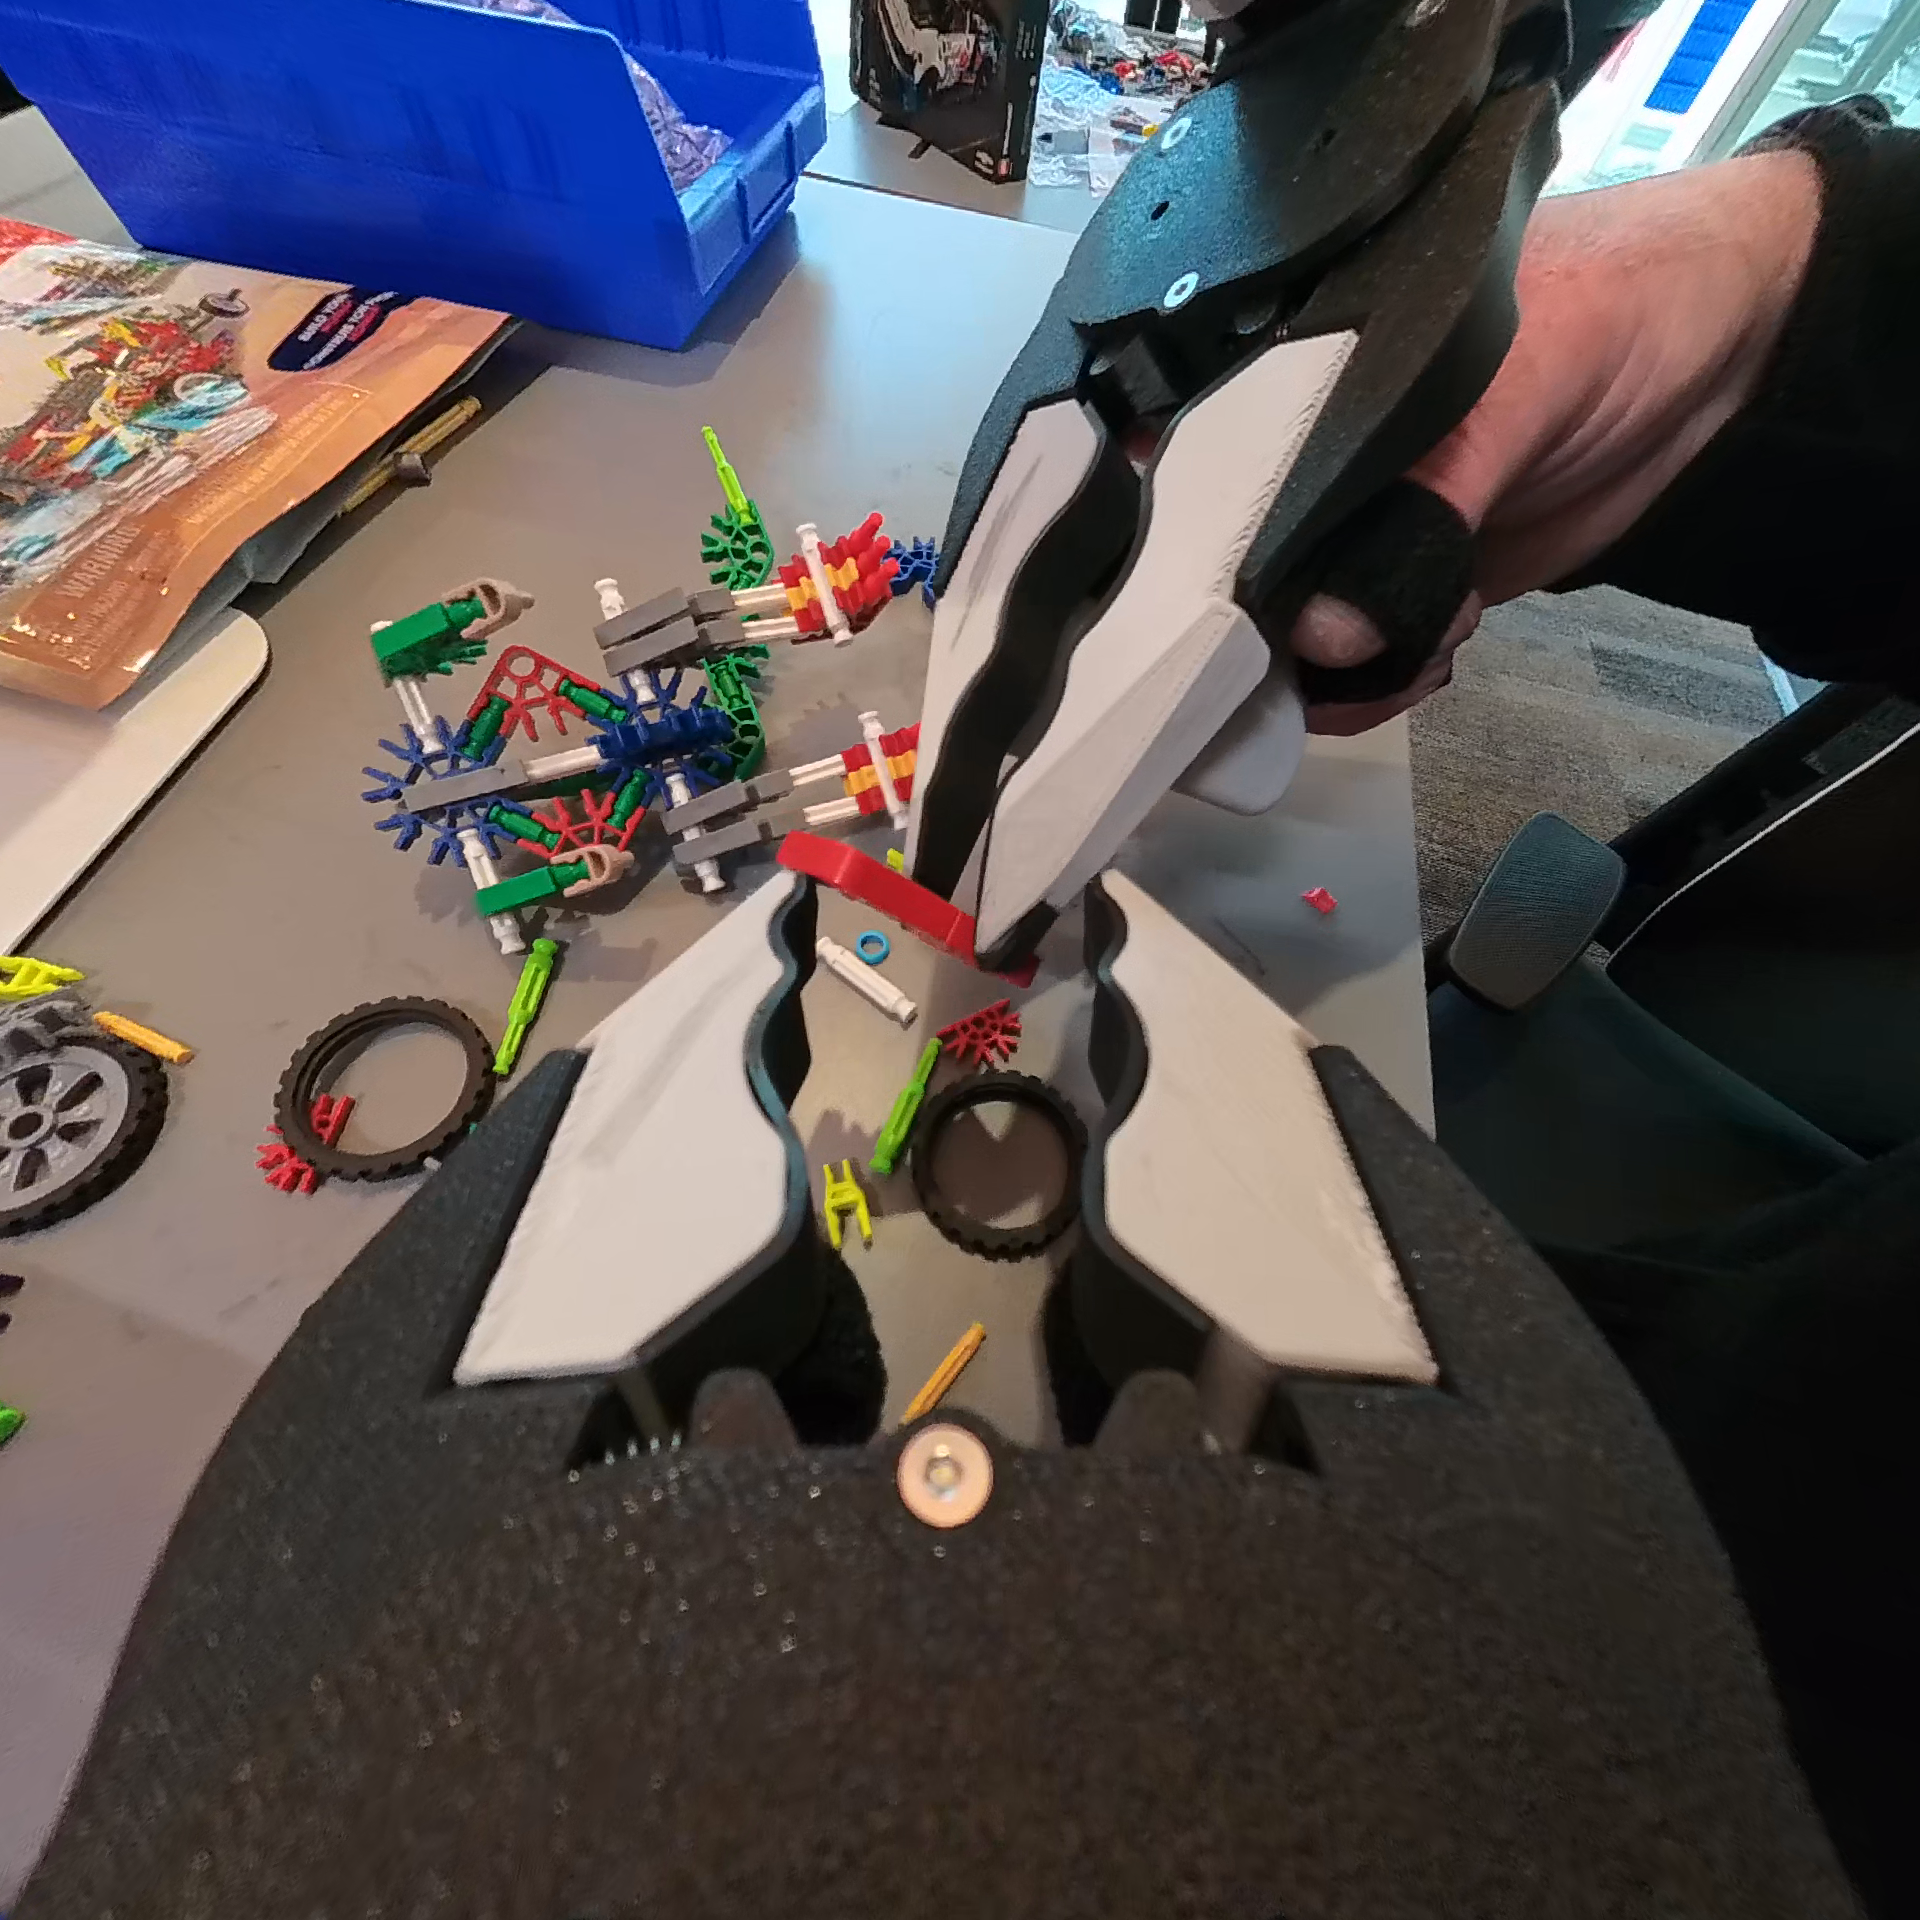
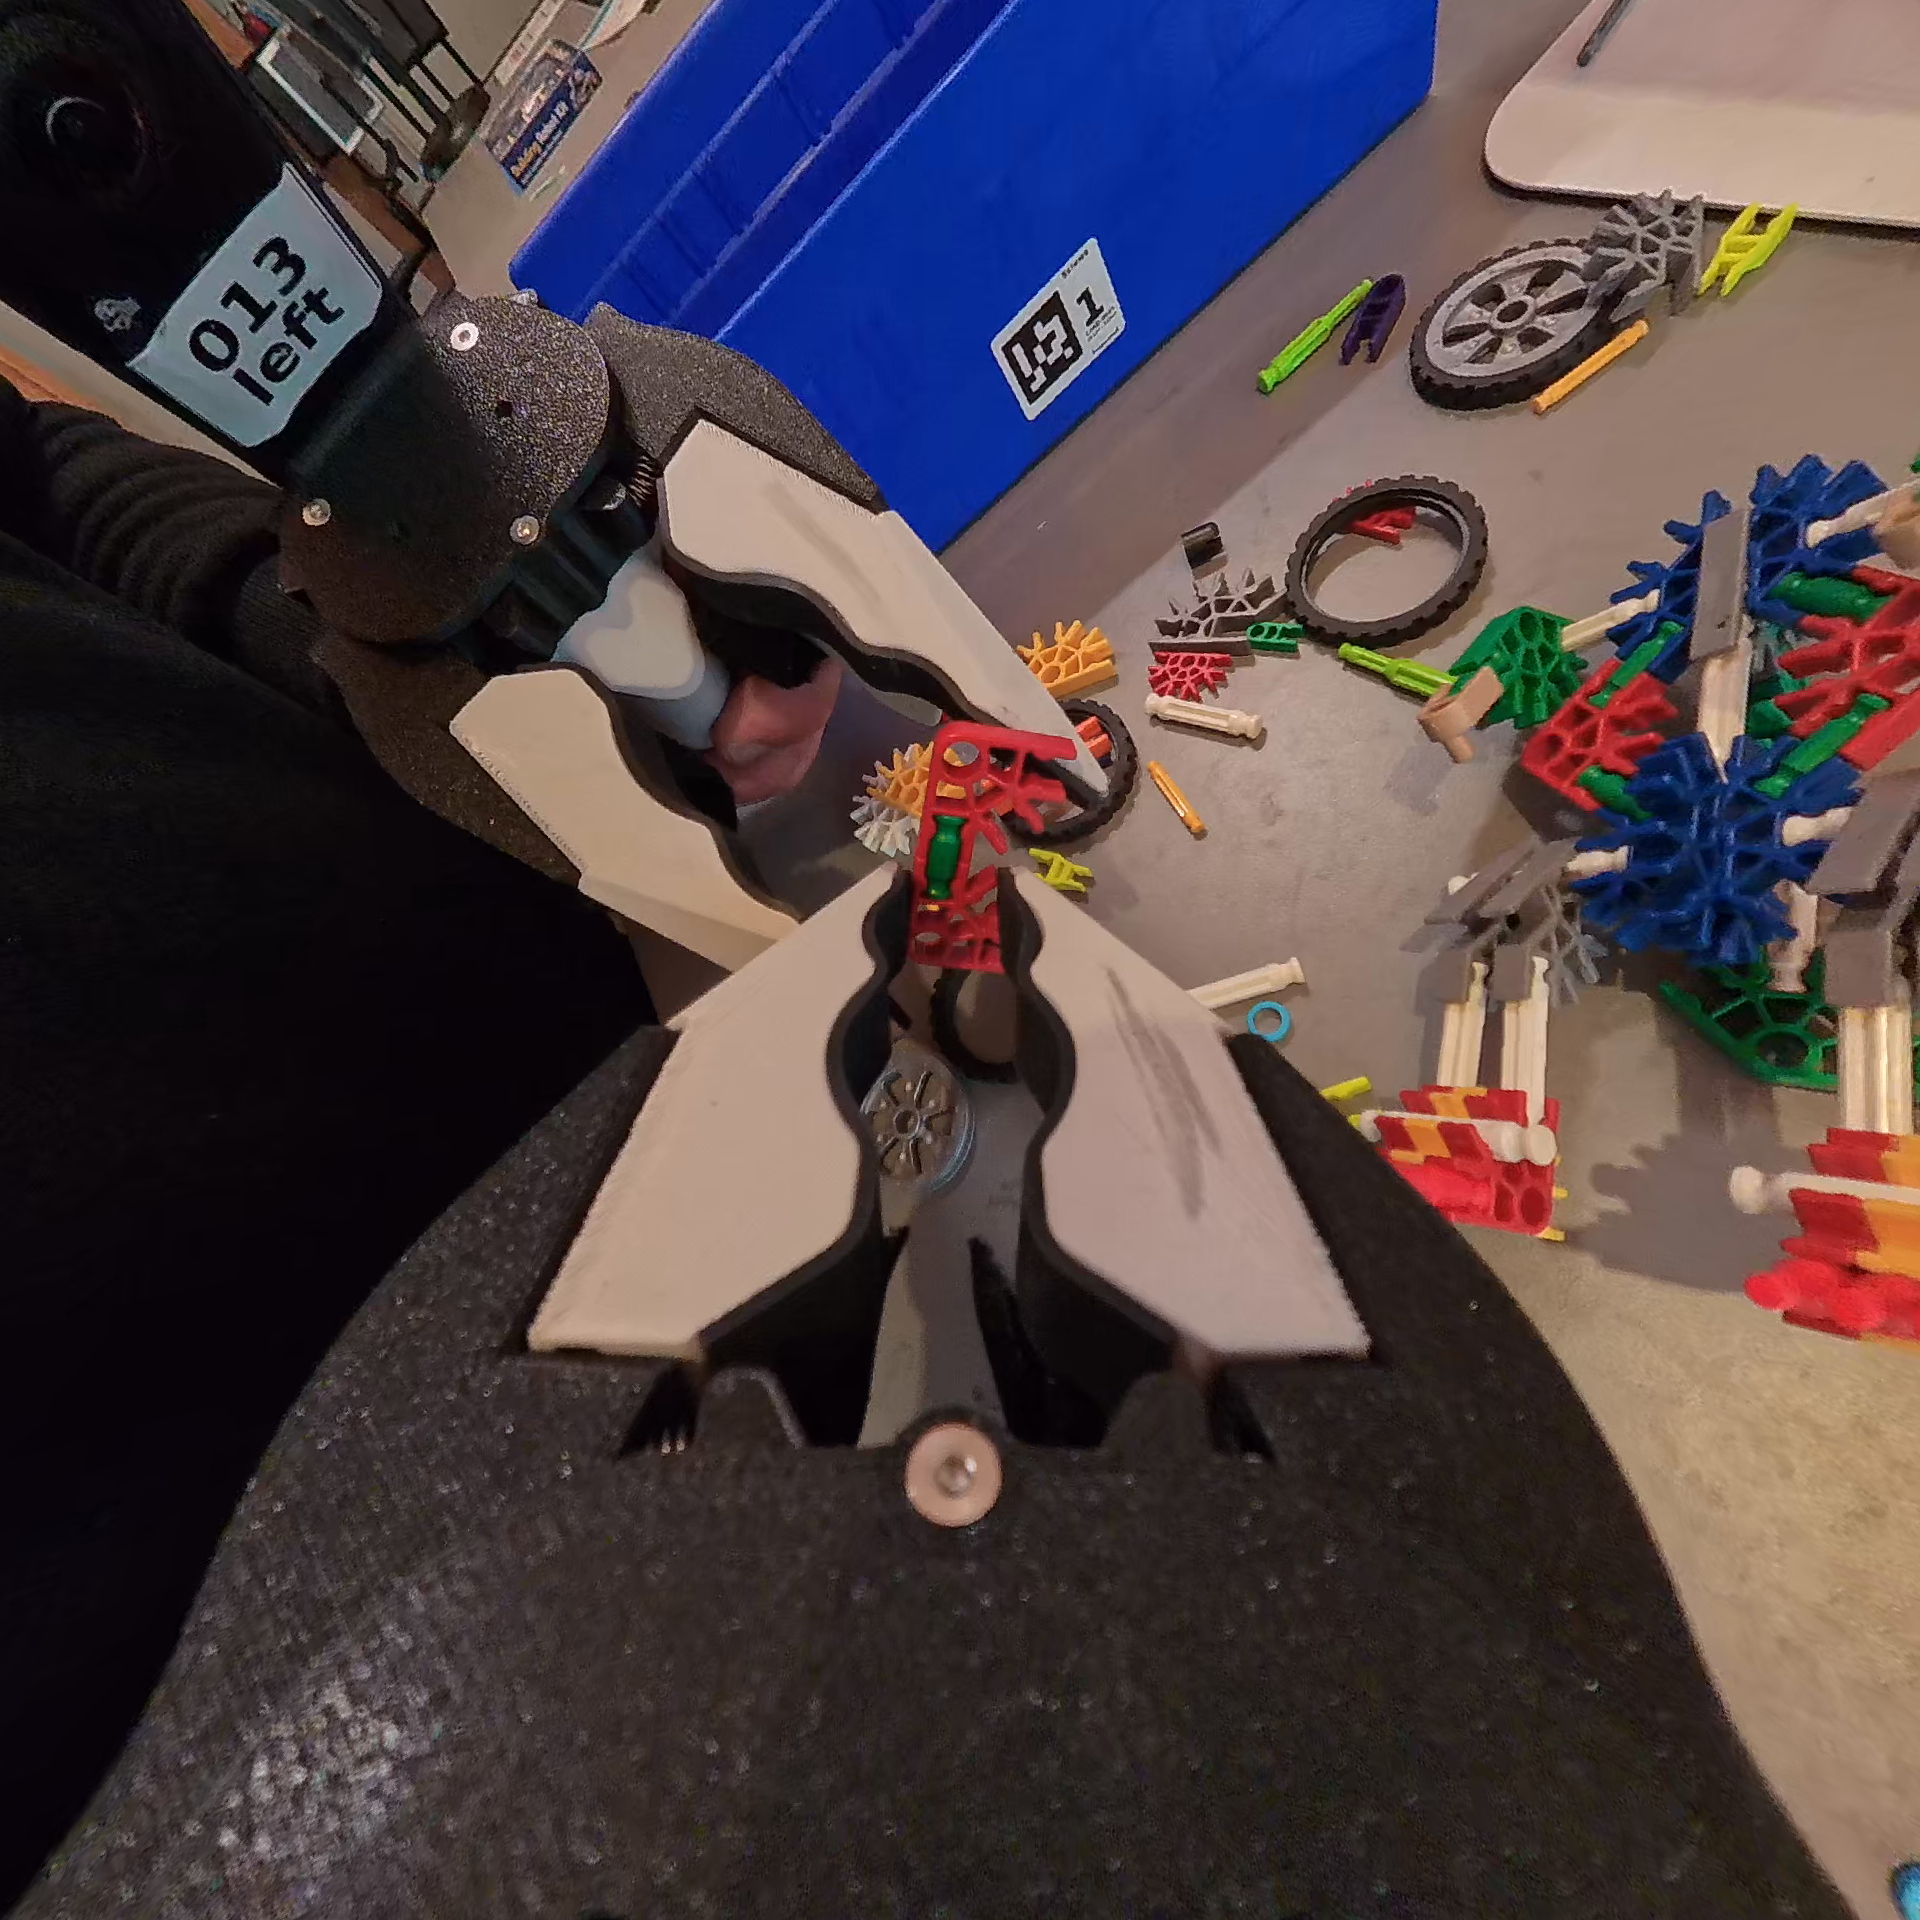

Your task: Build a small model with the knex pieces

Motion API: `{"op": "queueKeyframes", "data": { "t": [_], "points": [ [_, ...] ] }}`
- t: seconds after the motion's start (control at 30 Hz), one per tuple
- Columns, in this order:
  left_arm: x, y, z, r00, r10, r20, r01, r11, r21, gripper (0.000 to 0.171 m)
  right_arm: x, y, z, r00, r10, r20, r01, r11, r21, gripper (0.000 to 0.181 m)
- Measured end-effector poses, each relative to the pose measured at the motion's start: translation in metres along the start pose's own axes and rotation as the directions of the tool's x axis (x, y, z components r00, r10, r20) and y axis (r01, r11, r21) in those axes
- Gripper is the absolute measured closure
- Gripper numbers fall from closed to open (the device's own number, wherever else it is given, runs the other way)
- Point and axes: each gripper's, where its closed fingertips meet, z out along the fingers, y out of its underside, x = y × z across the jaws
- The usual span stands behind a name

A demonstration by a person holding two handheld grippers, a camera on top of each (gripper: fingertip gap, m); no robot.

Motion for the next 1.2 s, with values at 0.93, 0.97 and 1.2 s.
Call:
{"op": "queueKeyframes", "data": {
  "t": [0.93,0.97,1.2],
  "points": [
    [-0.017,-0.011,0.006,0.998,-0.039,0.039,0.038,0.999,0.029,0.119,0.013,-0.017,0.005,1.000,-0.005,0.014,0.005,1.000,0.015,0.165],
    [-0.017,-0.011,0.007,0.998,-0.040,0.040,0.039,0.999,0.031,0.119,0.013,-0.017,0.005,1.000,-0.004,0.016,0.004,1.000,0.017,0.165],
    [-0.020,-0.015,0.009,0.998,-0.047,0.047,0.045,0.998,0.045,0.120,0.016,-0.021,0.002,1.000,0.000,0.027,-0.001,1.000,0.028,0.165]
  ]
}}
